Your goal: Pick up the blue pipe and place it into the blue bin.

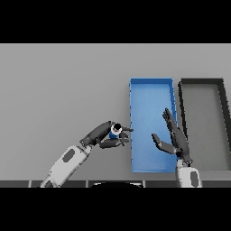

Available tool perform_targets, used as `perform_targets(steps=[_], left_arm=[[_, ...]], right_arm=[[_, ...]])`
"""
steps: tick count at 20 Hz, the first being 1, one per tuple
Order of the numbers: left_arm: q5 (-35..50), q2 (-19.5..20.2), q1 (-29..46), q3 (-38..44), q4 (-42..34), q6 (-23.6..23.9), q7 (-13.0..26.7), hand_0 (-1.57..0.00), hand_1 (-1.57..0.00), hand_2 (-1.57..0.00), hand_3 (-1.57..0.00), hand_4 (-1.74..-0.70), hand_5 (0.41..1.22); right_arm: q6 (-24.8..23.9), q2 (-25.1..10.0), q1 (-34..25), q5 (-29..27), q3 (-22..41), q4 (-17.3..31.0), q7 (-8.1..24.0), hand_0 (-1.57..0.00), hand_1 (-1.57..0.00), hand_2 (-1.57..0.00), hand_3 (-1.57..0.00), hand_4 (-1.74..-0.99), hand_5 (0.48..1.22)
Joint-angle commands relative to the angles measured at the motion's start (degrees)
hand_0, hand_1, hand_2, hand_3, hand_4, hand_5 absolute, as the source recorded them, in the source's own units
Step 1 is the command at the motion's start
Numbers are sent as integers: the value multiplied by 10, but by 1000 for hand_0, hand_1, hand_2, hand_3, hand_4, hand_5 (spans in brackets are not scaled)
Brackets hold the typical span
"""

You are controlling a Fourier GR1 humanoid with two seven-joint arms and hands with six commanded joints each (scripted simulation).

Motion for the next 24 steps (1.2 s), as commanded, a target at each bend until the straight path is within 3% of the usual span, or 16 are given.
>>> perform_targets(steps=[1,4,6,11,13,17,21,24], left_arm=[[-4,1,-2,0,4,-1,-1,-1571,-1571,-1571,-1440,-1731,1221],[-3,4,1,3,5,-3,-6,-1571,-1571,-1571,-1440,-1731,1221],[-6,2,6,-3,0,-5,-7,-1571,-1571,-1571,-1440,-1731,1221],[-18,-1,3,-7,0,0,6,-1571,-1571,-1571,-1437,-1732,1221],[-18,-1,-6,-1,8,-2,4,-1571,-1571,-1571,-1435,-1732,1221],[-10,-6,-8,4,14,-8,-1,-1571,-1571,-1571,-1437,-1732,1221],[1,-3,-10,9,18,-24,-19,-1571,-1571,-1571,-1484,-1731,1221],[10,-2,-8,10,17,-32,-9,-1571,-1571,-1571,-1511,-1730,1221]], right_arm=[[20,-17,-9,-27,-5,-13,23,1,1,1,1,-1203,573],[78,-67,-38,-85,9,-70,72,1,1,1,1,-1250,532],[101,-90,-58,-93,30,-102,104,1,1,1,1,-1274,518],[131,-119,-145,-142,67,-136,187,1,1,1,1,-1297,522],[135,-121,-188,-159,83,-140,217,1,1,1,1,-1297,526],[160,-115,-254,-159,113,-120,240,1,1,1,1,-1294,532],[175,-78,-308,-147,149,-79,257,1,1,1,1,-1251,535],[175,-60,-334,-145,160,-55,280,1,1,1,1,-1226,520]])
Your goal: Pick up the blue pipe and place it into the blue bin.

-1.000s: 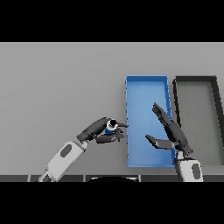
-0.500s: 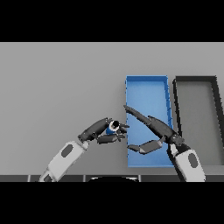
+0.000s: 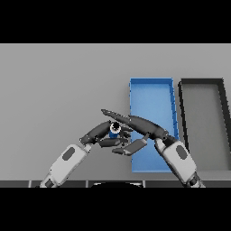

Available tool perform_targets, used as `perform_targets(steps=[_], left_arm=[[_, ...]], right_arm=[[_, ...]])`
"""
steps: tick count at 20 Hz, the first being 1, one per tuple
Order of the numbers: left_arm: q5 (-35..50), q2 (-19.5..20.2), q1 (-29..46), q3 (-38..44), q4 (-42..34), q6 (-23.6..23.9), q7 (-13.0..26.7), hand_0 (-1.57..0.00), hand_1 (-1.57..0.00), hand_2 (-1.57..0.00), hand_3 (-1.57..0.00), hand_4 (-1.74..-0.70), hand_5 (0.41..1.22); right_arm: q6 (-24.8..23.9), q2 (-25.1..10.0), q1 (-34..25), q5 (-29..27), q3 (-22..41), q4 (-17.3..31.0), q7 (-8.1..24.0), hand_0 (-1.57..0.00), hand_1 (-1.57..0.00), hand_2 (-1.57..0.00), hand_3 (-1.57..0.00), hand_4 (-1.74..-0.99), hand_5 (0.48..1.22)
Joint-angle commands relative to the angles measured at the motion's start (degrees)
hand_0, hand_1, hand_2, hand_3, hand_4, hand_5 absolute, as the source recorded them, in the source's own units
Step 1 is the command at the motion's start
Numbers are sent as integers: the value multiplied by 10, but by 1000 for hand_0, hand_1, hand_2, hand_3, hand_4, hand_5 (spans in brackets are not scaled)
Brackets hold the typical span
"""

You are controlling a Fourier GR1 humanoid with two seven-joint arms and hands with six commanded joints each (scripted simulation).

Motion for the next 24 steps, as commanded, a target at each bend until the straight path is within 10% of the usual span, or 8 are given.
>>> perform_targets(steps=[1,7,11,13,18,24], left_arm=[[3,2,1,1,-2,-4,-5,-1571,-1571,-1571,-1517,-1731,1221],[12,-3,-1,-2,0,-15,13,-1571,-1567,-1571,-1395,-1717,1221],[-63,21,-14,-13,-9,9,11,-879,-828,-796,-667,-1611,1221],[-50,13,-3,-11,-15,13,2,-1030,-1008,-990,-623,-1658,1192],[-7,-5,7,4,-14,1,-3,-1394,-1386,-1381,-550,-1714,1212],[-26,4,-15,-6,3,9,-2,-1499,-1356,-1521,-505,-1734,1219]], right_arm=[[-2,5,-11,-1,-1,7,2,1,1,1,1,-1225,515],[24,36,-60,1,7,76,4,-54,-83,-115,-43,-1268,519],[45,49,-84,-1,19,97,7,-697,-714,-714,-562,-1453,551],[46,57,-87,-27,17,104,15,-1012,-1023,-1023,-828,-1541,604],[21,72,-73,-12,24,93,-15,-1388,-1391,-1391,-1328,-1458,957],[45,82,-61,19,18,91,-36,-1523,-1524,-1524,-1507,-1473,1152]])
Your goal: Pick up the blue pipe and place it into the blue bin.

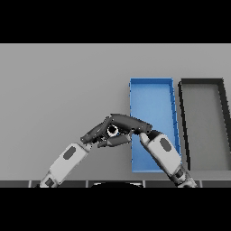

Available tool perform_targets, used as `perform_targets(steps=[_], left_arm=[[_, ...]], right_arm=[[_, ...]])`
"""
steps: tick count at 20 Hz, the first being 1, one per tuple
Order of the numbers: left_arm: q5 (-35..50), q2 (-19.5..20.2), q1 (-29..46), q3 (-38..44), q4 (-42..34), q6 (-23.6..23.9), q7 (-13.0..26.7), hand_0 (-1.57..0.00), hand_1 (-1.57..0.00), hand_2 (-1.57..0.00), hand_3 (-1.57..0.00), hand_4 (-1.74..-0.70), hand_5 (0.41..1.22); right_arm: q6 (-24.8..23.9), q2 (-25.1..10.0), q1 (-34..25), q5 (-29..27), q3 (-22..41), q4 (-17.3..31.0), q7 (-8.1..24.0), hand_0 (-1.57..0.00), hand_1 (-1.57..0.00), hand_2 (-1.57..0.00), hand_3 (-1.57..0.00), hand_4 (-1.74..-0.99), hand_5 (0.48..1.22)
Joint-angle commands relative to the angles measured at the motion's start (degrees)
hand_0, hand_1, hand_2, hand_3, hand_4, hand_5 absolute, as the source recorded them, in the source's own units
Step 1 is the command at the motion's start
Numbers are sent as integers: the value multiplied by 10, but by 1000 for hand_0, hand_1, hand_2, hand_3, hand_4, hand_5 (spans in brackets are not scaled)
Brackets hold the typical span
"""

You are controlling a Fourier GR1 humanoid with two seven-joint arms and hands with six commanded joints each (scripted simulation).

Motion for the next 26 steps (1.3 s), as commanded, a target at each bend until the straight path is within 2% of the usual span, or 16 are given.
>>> perform_targets(steps=[1,2,4,5,7,8,10,12,14,15,16,18,20,22,24,26], left_arm=[[-1,6,1,-2,0,-8,-8,-1426,-1220,-1350,-531,-1637,1219],[-10,12,5,-7,1,-13,-15,-1407,-1190,-1242,-518,-1544,1219],[-12,16,2,-6,-4,-28,-3,-979,-802,-819,-332,-1343,1220],[-14,26,3,-4,-5,-45,-9,-783,-642,-655,-266,-1251,1220],[-26,20,-4,0,4,-62,-8,-501,-410,-419,-170,-1110,1184],[-34,23,1,3,2,-66,-15,-401,-328,-335,-136,-1051,1118],[-62,15,3,0,8,-49,-23,-256,-210,-214,-86,-950,964],[-64,16,-5,6,16,-44,-5,-163,-134,-137,-55,-880,842],[-65,21,3,7,11,-39,-14,-104,-85,-87,-35,-836,754],[-69,20,3,6,13,-33,-11,-83,-68,-69,-28,-826,719],[-65,18,6,7,10,-32,-3,-66,-54,-55,-22,-828,689],[-49,17,3,14,14,-33,5,-42,-34,-35,-14,-842,636],[-41,11,10,13,13,-29,45,-27,-22,-22,-8,-865,616],[-37,15,19,13,3,-24,61,-17,-13,-14,-5,-880,605],[-42,21,20,11,4,-25,59,-10,-8,-8,-3,-878,572],[-41,23,25,8,0,-29,64,-6,-5,-5,-1,-873,543]], right_arm=[[2,6,0,-8,-2,-4,12,-1533,-1533,-1533,-1520,-1474,1166],[8,10,7,-7,-2,-6,17,-1540,-1541,-1541,-1530,-1477,1177],[15,18,10,3,-7,-11,12,-1551,-1552,-1552,-1545,-1480,1193],[20,21,11,3,-10,-12,12,-1555,-1556,-1556,-1550,-1481,1198],[21,27,14,-1,-15,-21,35,-1561,-1561,-1561,-1558,-1482,1206],[22,35,14,3,-15,-22,43,-1563,-1563,-1563,-1560,-1483,1209],[33,41,25,6,-23,-24,35,-1566,-1566,-1566,-1564,-1484,1214],[37,52,29,13,-26,-24,30,-1568,-1568,-1568,-1567,-1484,1216],[34,61,26,10,-31,-30,44,-1569,-1569,-1569,-1568,-1485,1218],[35,65,26,19,-34,-28,46,-1569,-1569,-1569,-1569,-1485,1219],[47,61,35,24,-37,-25,26,-1570,-1570,-1570,-1569,-1485,1219],[46,74,29,38,-42,-23,31,-1570,-1570,-1570,-1570,-1487,1220],[47,77,35,34,-46,-30,26,-1570,-1570,-1570,-1570,-1490,1220],[37,88,29,-1,-59,-35,57,-1571,-1571,-1571,-1571,-1492,1220],[19,103,23,-91,-70,-38,114,-1571,-1571,-1571,-1571,-1492,1221],[-17,114,-3,-149,-85,-35,156,-1571,-1571,-1571,-1571,-1493,1221]])
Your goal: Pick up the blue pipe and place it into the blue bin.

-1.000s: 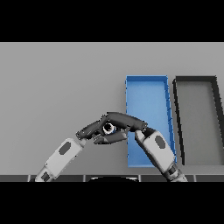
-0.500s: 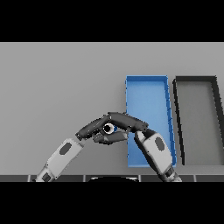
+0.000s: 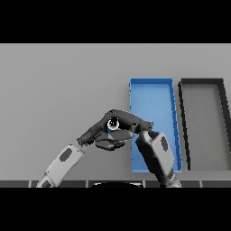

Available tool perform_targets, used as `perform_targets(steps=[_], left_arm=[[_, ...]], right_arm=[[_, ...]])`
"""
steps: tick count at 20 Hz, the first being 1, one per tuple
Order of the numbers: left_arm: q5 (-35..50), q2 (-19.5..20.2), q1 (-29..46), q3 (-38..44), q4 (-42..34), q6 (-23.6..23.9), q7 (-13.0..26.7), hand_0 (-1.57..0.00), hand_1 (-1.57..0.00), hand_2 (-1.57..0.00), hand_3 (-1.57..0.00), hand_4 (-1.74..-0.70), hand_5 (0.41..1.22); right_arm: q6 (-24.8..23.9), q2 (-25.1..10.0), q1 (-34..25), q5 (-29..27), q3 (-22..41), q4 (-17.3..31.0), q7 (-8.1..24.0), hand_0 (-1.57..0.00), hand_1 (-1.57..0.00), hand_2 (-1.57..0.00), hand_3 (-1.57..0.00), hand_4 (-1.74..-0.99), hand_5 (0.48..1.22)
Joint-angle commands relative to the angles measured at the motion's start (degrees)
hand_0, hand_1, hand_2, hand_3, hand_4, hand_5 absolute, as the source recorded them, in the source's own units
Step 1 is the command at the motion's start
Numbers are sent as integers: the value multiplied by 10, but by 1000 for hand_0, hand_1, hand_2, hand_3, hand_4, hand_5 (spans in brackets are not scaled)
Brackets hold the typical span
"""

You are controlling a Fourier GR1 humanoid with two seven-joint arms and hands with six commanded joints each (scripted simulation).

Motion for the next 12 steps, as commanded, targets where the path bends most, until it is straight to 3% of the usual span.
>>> perform_targets(steps=[1,5,7,12], left_arm=[[-2,-2,1,-2,-5,4,-1,-5,-4,-4,-1,-870,535],[-4,0,3,-1,3,2,6,-1,-1,-1,0,-865,509],[-3,0,3,-2,-2,2,3,-1,0,0,0,-863,498],[1,8,1,3,-6,-1,9,1,1,1,1,-864,483]], right_arm=[[-20,-8,-15,-26,-4,1,13,-1571,-1571,-1571,-1571,-1494,1221],[-100,-79,-96,-100,-17,-1,13,-1571,-1571,-1571,-1571,-1492,1221],[-117,-93,-148,-112,-39,2,8,-1571,-1571,-1571,-1571,-1494,1221],[-138,-147,-262,-109,-124,77,-28,-1571,-1571,-1571,-1571,-1496,1221]])
